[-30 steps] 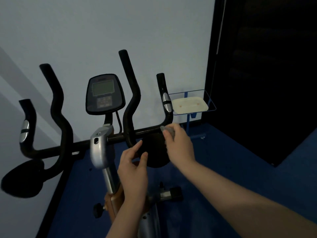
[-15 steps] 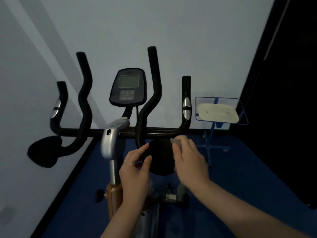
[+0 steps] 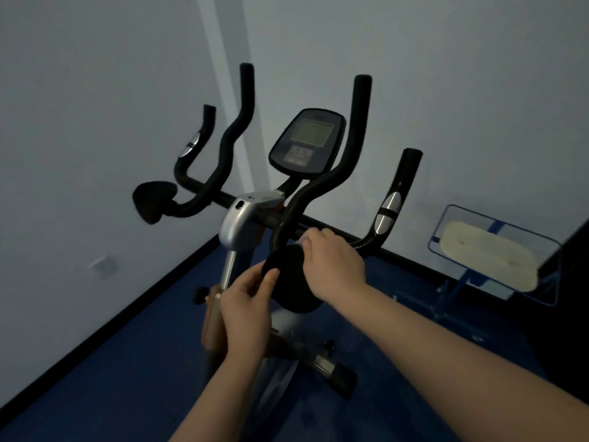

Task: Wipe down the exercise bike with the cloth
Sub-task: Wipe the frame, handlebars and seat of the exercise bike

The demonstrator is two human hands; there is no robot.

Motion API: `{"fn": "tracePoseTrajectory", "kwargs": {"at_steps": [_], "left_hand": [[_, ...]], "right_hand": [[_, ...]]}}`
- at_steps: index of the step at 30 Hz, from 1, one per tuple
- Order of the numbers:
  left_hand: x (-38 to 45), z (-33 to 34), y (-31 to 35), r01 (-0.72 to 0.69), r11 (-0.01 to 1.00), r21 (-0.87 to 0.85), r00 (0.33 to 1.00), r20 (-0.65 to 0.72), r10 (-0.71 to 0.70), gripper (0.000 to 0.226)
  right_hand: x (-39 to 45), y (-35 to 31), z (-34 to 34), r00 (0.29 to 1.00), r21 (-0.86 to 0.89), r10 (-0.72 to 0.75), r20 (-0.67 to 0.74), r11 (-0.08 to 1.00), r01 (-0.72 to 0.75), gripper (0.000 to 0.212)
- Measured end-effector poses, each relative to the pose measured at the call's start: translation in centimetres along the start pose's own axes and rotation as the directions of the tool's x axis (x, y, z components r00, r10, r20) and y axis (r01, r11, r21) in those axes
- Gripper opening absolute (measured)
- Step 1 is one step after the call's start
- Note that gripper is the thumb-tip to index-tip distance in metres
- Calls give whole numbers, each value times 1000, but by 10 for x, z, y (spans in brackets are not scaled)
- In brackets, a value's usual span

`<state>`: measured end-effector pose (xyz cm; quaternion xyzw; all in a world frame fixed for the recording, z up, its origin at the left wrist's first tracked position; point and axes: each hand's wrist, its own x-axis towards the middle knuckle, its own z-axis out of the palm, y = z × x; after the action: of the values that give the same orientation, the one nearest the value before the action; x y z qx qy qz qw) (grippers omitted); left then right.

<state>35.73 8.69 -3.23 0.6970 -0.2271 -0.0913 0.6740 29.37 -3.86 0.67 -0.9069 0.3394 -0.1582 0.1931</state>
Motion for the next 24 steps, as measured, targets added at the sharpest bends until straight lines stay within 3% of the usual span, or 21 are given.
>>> {"fn": "tracePoseTrajectory", "kwargs": {"at_steps": [4, 7, 9, 11, 13, 14, 16, 19, 24], "left_hand": [[-9, 2, -9, 125, 992, 26, 988, -90, -123, 13], [-2, -7, -9, 180, 979, 99, 982, -79, -173, 14], [3, -15, -5, 161, 967, 199, 987, -27, -159, 14], [1, -17, 5, 97, 960, 262, 995, 4, -102, 23], [0, -13, 25, 21, 977, 212, 1000, 1, -22, 28], [1, -9, 38, -12, 987, 162, 1000, 18, 9, 24], [5, 2, 67, -11, 999, 44, 990, 139, 5, 19], [11, 18, 97, 66, 996, -56, 944, 328, -45, 39], [15, 25, 106, 29, 1000, -3, 955, 295, -27, 25]], "right_hand": [[-25, 18, 4, 999, 184, -24, 32, 983, 18, 34], [-19, 24, -2, 993, 247, -51, 103, 969, 24, 31], [-9, 28, -13, 996, 370, -44, 76, 929, 13, 28], [-6, 32, -27, 1000, 558, -10, -1, 830, 9, 28], [-9, 33, -39, 1000, 740, -7, 23, 672, -12, 32], [-11, 32, -44, 998, 775, -47, 44, 632, -5, 34], [-16, 30, -50, 985, 757, -157, 64, 651, 55, 35], [-20, 28, -64, 960, 728, -277, 43, 667, 159, 39], [-23, 32, -85, 955, 839, -289, 69, 534, 101, 38]]}}
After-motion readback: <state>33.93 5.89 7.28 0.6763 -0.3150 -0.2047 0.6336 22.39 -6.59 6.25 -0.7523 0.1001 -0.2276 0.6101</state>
